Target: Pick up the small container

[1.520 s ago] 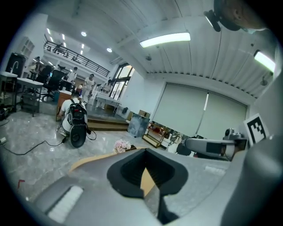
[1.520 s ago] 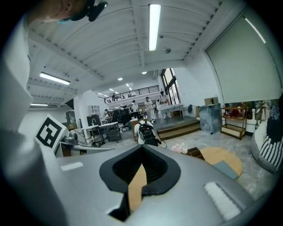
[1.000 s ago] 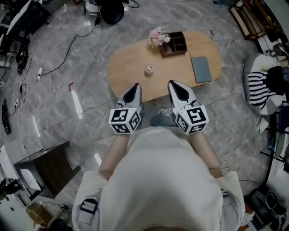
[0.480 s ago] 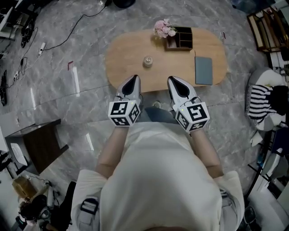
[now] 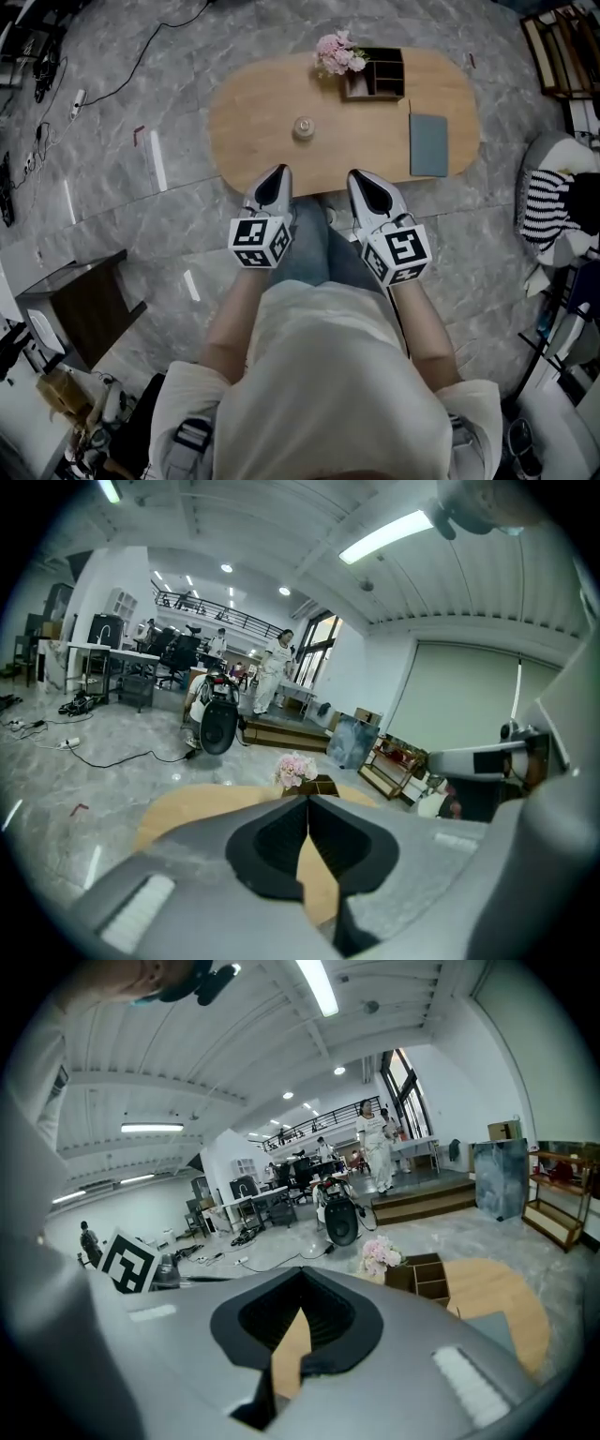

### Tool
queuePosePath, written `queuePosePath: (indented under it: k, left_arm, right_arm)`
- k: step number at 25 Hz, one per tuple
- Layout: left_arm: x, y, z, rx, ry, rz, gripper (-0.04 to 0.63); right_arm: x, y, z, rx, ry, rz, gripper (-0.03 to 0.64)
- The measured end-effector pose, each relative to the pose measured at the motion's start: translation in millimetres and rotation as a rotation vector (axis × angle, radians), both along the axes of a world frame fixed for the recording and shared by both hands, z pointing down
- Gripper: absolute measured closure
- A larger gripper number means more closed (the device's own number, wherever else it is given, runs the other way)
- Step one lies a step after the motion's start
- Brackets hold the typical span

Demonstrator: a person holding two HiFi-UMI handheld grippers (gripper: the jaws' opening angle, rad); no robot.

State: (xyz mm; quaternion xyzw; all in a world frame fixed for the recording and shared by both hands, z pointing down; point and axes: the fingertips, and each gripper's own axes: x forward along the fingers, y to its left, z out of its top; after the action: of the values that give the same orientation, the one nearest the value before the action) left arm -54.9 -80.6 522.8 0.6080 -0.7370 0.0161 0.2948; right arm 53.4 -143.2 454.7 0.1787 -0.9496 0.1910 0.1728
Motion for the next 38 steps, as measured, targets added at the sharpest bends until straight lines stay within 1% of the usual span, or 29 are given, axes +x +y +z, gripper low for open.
queuePosePath:
  k: [5,9,12,15,19,21,24,27,33,38]
  left_arm:
    - [-8.4,-19.8,49.1,-0.026,0.005,0.027,0.588]
    - [-15.0,-33.0,89.8,-0.067,-0.006,0.049,0.570]
    - [-18.7,-39.5,121.6,-0.106,-0.009,0.073,0.514]
    - [-23.5,-47.4,150.9,-0.128,-0.018,0.086,0.458]
    - [-26.2,-64.8,192.5,-0.150,-0.032,0.127,0.327]
    - [-26.7,-73.7,215.4,-0.171,-0.035,0.149,0.279]
    - [-28.1,-83.7,248.5,-0.200,-0.072,0.184,0.237]
    - [-30.1,-96.3,272.8,-0.212,-0.113,0.207,0.221]
    - [-30.8,-122.4,303.6,-0.220,-0.183,0.234,0.195]
    - [-32.3,-133.2,321.0,-0.235,-0.216,0.222,0.195]
  right_arm:
    - [-2.3,-22.9,43.8,-0.009,0.050,0.069,0.617]
    - [-10.3,-37.3,74.5,-0.010,0.078,0.097,0.617]
    - [-16.9,-44.1,94.4,-0.009,0.096,0.109,0.618]
    - [-21.8,-51.2,114.5,-0.013,0.114,0.124,0.617]
    - [-27.3,-61.0,143.7,-0.014,0.145,0.138,0.618]
    - [-29.3,-65.3,157.2,-0.020,0.154,0.140,0.617]
    - [-30.5,-69.5,174.6,-0.038,0.163,0.146,0.618]
    - [-29.9,-71.9,190.8,-0.060,0.173,0.152,0.617]
    - [-25.1,-73.0,219.0,-0.107,0.189,0.158,0.617]
    - [-22.0,-75.0,232.6,-0.140,0.192,0.168,0.617]
